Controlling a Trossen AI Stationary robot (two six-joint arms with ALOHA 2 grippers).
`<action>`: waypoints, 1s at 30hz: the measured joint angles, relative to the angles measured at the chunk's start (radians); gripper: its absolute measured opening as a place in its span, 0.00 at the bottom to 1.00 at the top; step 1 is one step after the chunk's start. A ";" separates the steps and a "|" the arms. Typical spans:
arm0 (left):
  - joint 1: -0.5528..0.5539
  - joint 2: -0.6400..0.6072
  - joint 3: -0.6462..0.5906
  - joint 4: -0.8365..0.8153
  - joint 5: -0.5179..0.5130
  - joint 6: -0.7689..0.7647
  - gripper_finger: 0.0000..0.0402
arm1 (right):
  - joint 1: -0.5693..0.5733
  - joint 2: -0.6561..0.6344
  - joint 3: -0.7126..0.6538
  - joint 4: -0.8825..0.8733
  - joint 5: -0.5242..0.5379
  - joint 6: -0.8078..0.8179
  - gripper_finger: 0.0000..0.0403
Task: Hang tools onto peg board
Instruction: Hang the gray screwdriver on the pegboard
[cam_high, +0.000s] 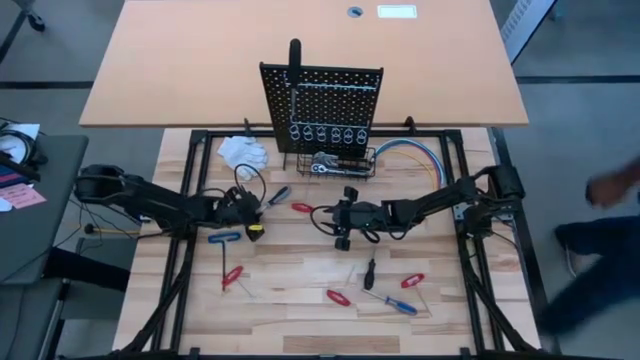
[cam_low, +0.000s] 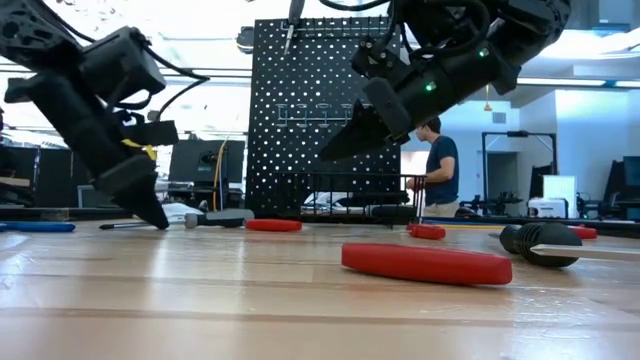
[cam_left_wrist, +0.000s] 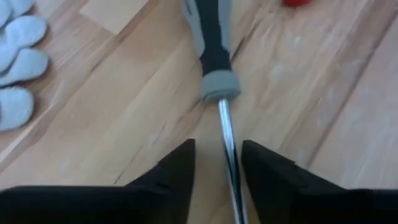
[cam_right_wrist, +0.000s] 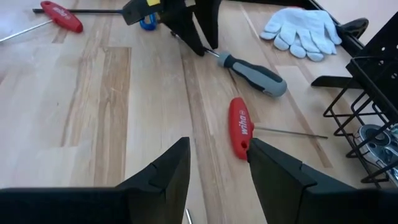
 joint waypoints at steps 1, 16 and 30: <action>0.001 0.010 0.000 0.007 0.008 0.004 0.27 | 0.000 0.000 0.000 0.002 0.000 0.000 0.41; -0.055 -0.043 -0.007 0.362 0.058 0.170 0.01 | 0.001 0.005 0.000 0.054 -0.109 -0.031 0.41; -0.201 -0.060 -0.006 1.020 0.056 0.513 0.00 | 0.053 0.005 0.000 0.298 -0.157 -0.071 0.41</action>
